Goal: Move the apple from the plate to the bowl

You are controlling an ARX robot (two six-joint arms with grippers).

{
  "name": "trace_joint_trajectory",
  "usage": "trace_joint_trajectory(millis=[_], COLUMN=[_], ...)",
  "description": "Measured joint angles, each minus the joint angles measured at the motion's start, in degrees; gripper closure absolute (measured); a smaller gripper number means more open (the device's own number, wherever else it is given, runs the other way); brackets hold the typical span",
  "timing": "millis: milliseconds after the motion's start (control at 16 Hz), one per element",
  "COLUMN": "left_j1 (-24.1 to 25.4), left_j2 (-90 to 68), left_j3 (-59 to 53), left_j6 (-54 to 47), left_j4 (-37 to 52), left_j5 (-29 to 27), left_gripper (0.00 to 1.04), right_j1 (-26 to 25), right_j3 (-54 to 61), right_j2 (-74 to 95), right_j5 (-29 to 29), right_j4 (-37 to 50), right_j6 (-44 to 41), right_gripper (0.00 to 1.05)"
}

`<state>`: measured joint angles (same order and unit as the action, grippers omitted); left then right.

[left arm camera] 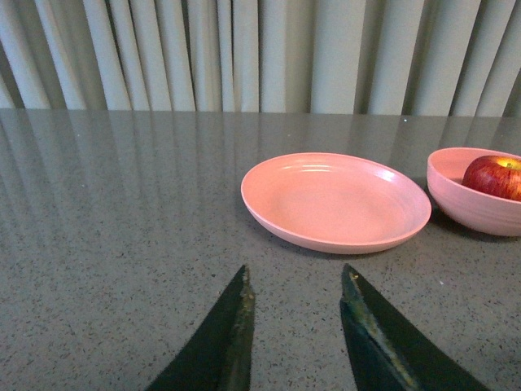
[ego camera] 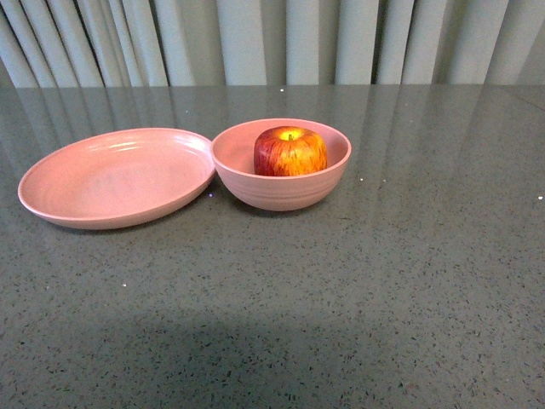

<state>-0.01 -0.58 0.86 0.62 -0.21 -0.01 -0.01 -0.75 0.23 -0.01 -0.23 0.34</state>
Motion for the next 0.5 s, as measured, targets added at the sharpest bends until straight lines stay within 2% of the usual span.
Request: trace_joint_trajectory(millis=[375,500], left_j1=[0.00,0.00], left_j2=[0.00,0.00], left_j3=[0.00,0.00], left_j6=[0.00,-0.04], left_j4=[0.00,0.00], left_j5=[0.00,0.00], left_gripper=[0.24,0.05], right_j1=[0.00,0.00], right_j3=[0.00,0.00], right_j2=[0.00,0.00], right_j5=[0.00,0.00], right_j4=[0.00,-0.02], right_j6=[0.00,0.00], right_gripper=[0.07,0.07])
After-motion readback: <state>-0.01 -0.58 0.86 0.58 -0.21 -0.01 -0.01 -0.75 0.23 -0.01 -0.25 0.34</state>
